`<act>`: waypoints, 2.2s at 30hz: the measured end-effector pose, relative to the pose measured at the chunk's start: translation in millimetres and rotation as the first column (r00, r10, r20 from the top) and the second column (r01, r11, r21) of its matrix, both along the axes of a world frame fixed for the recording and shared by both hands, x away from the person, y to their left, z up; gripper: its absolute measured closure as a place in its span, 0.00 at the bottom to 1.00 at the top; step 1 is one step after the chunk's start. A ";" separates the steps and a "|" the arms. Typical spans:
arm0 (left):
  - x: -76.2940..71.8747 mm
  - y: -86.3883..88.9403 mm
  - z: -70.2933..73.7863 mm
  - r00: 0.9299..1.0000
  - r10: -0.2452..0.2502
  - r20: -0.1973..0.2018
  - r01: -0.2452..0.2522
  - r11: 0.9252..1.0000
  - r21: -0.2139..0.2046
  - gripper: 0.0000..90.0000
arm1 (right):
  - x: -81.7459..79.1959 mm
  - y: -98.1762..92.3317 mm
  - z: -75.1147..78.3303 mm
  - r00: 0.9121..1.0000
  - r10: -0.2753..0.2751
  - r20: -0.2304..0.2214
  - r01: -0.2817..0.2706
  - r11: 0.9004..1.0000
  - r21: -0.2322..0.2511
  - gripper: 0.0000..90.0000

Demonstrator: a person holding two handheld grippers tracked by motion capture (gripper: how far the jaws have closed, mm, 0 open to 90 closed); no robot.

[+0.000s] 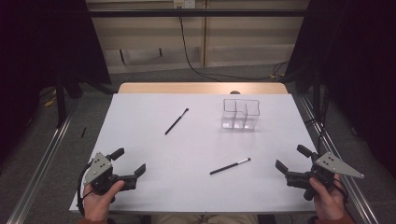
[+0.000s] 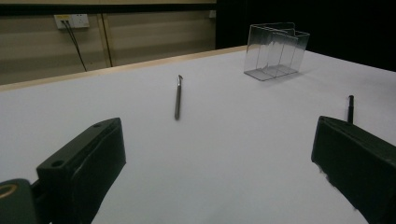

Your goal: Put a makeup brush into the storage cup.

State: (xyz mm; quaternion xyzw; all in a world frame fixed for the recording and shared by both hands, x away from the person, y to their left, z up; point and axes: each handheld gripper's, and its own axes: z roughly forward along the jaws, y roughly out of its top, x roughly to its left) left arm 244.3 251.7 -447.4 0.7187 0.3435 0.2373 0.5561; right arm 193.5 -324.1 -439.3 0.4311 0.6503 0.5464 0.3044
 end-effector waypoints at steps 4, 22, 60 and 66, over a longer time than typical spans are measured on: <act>0.3 -0.3 0.0 1.000 0.002 0.000 -0.002 1.000 0.004 0.04 | 0.1 0.5 -0.2 1.000 0.004 0.001 -0.004 1.000 0.000 0.00; 3.7 -0.8 0.7 1.000 0.003 -0.015 -0.002 1.000 0.018 0.05 | -1.6 -19.3 10.9 0.995 -0.079 0.064 0.075 0.996 0.056 0.00; 75.3 -42.3 35.8 0.997 -0.043 0.059 0.042 0.999 0.009 0.05 | -0.3 21.6 -5.4 0.999 0.038 -0.024 -0.039 0.998 -0.056 0.00; 88.9 -50.6 35.3 0.998 -0.043 0.048 0.042 0.999 0.008 0.05 | -0.2 21.0 -5.3 0.999 0.036 -0.016 -0.036 0.998 -0.048 0.00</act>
